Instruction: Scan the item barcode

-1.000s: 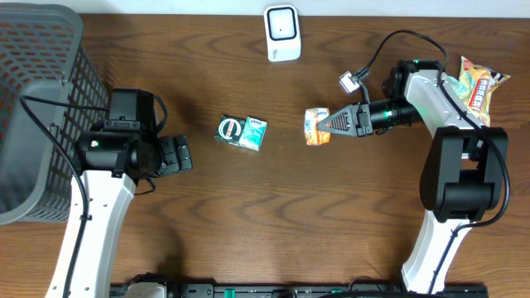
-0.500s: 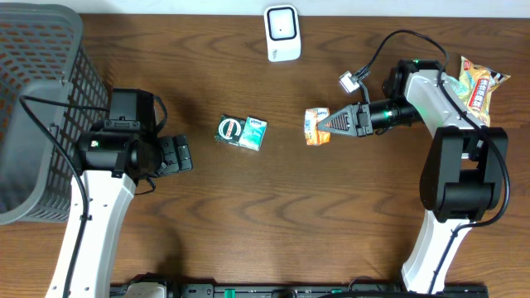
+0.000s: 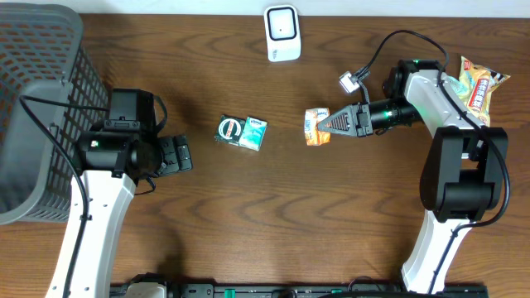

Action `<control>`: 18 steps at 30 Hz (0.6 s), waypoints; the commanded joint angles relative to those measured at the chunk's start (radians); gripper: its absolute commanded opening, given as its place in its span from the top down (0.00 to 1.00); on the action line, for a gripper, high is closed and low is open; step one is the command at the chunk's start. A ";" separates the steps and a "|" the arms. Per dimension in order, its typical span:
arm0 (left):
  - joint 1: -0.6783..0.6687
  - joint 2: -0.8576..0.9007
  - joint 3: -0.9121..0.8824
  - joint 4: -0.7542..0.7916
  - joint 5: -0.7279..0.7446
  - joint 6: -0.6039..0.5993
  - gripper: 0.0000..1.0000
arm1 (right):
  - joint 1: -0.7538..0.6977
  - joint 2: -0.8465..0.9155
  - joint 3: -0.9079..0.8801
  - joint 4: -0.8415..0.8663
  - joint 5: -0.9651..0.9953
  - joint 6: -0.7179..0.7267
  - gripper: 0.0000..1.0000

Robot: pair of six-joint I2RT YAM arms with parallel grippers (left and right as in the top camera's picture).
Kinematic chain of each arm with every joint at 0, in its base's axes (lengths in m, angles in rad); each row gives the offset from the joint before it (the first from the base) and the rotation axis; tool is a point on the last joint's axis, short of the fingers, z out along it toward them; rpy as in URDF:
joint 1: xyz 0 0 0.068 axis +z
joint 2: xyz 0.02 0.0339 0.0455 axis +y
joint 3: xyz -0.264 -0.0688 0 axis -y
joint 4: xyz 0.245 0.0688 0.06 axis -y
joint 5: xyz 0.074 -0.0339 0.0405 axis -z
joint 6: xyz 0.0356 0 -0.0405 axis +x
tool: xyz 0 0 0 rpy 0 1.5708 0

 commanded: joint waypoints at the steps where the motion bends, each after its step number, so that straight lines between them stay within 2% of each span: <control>1: -0.003 0.003 -0.005 -0.002 -0.005 -0.009 0.02 | 0.002 0.004 0.017 0.003 -0.015 -0.020 0.99; 18: -0.003 0.003 -0.005 -0.002 -0.005 -0.009 0.02 | 0.026 0.004 0.016 0.017 -0.015 -0.020 0.99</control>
